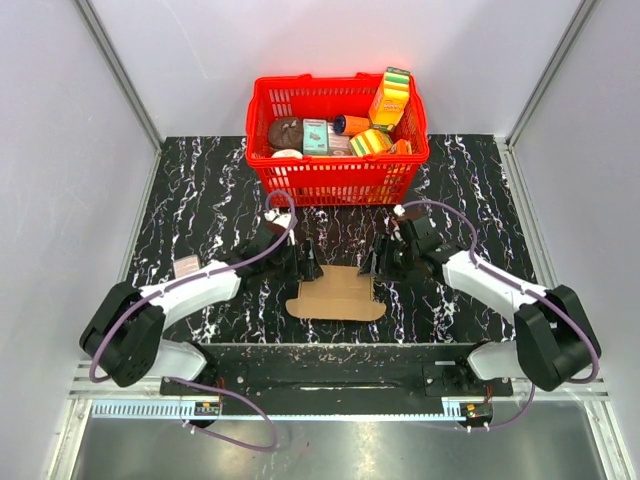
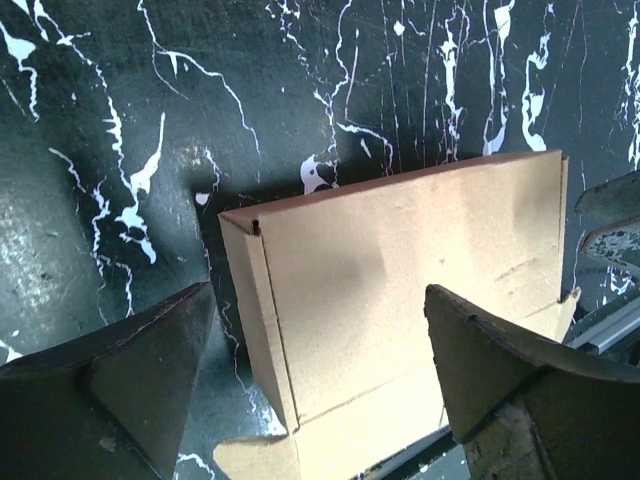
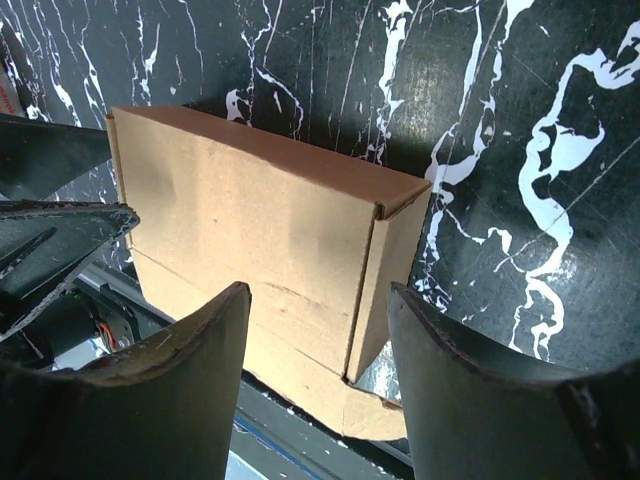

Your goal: Fold the paper box

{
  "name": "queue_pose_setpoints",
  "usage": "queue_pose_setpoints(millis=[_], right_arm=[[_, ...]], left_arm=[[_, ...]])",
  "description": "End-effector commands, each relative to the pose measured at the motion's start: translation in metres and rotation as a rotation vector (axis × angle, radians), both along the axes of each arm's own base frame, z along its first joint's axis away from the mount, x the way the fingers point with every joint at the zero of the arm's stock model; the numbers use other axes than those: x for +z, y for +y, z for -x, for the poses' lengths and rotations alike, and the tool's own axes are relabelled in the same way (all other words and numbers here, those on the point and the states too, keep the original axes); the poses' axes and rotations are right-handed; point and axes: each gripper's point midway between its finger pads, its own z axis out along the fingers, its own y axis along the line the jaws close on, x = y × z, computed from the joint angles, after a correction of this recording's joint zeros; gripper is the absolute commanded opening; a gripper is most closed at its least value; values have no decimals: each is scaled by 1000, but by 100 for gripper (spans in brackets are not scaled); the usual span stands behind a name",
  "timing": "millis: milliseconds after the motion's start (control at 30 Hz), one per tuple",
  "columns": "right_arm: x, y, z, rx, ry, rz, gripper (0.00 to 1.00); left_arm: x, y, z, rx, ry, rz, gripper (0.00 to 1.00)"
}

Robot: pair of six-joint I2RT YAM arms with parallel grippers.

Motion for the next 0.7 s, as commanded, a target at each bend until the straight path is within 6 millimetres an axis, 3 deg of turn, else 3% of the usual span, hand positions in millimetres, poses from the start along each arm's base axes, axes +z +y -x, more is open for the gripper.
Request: queue_pose_setpoints(millis=[0,233,300,433,667], right_arm=[[9,-5,8,13,-51,-2,63],[22,-26,29,-47,-85,9,62],[23,-26,37,-50,-72,-14,61],[30,-27,46,-78,-85,-43,59],[25,-24,58,-59,-119,-4,58]], left_arm=[[21,9,2,0,-68,4,92],[30,34,28,19,-102,15,92],[40,31,33,11,-129,71,92],[35,26,54,-45,-127,91,92],[24,22,67,-48,-121,92,92]])
